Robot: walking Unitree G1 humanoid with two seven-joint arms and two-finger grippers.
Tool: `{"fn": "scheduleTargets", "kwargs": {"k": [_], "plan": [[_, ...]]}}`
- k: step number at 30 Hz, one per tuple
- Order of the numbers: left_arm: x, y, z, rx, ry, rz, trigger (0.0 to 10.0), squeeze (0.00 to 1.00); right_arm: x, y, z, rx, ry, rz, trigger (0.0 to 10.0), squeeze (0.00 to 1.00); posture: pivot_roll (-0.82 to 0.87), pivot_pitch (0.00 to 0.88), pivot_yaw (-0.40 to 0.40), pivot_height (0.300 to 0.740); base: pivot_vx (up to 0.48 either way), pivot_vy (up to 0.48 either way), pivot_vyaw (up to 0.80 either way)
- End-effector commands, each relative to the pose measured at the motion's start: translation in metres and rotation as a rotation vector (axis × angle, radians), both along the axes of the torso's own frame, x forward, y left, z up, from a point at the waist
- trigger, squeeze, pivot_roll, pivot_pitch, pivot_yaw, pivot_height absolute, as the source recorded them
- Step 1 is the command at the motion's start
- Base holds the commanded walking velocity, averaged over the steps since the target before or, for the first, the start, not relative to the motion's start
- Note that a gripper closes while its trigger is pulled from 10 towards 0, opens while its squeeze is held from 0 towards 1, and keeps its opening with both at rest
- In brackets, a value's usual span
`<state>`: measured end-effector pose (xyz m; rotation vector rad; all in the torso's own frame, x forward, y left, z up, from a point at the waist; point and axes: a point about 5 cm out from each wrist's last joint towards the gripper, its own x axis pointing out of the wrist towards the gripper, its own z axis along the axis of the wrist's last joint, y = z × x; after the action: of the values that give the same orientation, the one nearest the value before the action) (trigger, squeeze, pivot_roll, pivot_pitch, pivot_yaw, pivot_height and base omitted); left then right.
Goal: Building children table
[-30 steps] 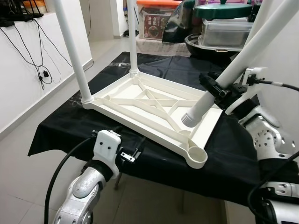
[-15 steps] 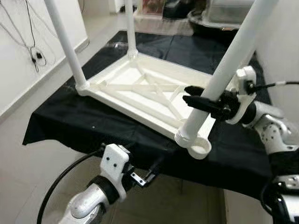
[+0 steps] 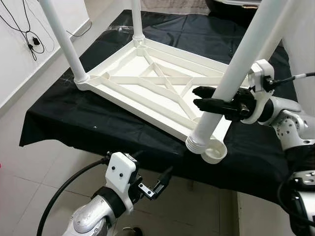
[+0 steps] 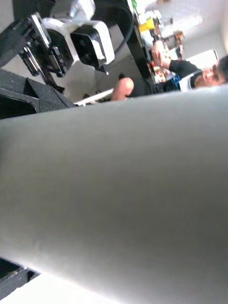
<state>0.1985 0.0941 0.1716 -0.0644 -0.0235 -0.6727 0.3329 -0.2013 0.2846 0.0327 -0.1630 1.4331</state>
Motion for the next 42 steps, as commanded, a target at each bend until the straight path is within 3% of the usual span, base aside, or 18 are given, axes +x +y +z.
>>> {"fn": "scheduleTargets", "kwargs": {"k": [1,10,21,42], "plan": [[-0.004,0.0,-0.002,0.006,0.023,-0.011,10.0,0.0,0.0,-0.004,-0.008,-0.038,0.023,0.0,10.0,0.0,0.13,0.287,0.005,0.74,0.0,0.0,0.0],[-0.004,0.001,-0.003,0.016,0.032,-0.011,10.0,0.0,-0.003,-0.005,-0.009,-0.109,-0.001,0.066,10.0,0.0,0.13,0.259,0.005,0.74,0.0,0.0,0.0],[-0.003,-0.002,-0.003,0.016,0.032,-0.016,10.0,0.0,-0.001,-0.008,-0.007,-0.21,-0.04,0.055,10.0,0.0,0.12,0.238,0.001,0.74,0.0,0.0,0.0],[-0.003,-0.003,-0.003,0.02,0.028,-0.021,10.0,0.0,-0.003,-0.016,-0.003,-0.23,-0.044,0.054,10.0,0.0,0.12,0.234,0.001,0.74,0.0,0.0,0.0]]}}
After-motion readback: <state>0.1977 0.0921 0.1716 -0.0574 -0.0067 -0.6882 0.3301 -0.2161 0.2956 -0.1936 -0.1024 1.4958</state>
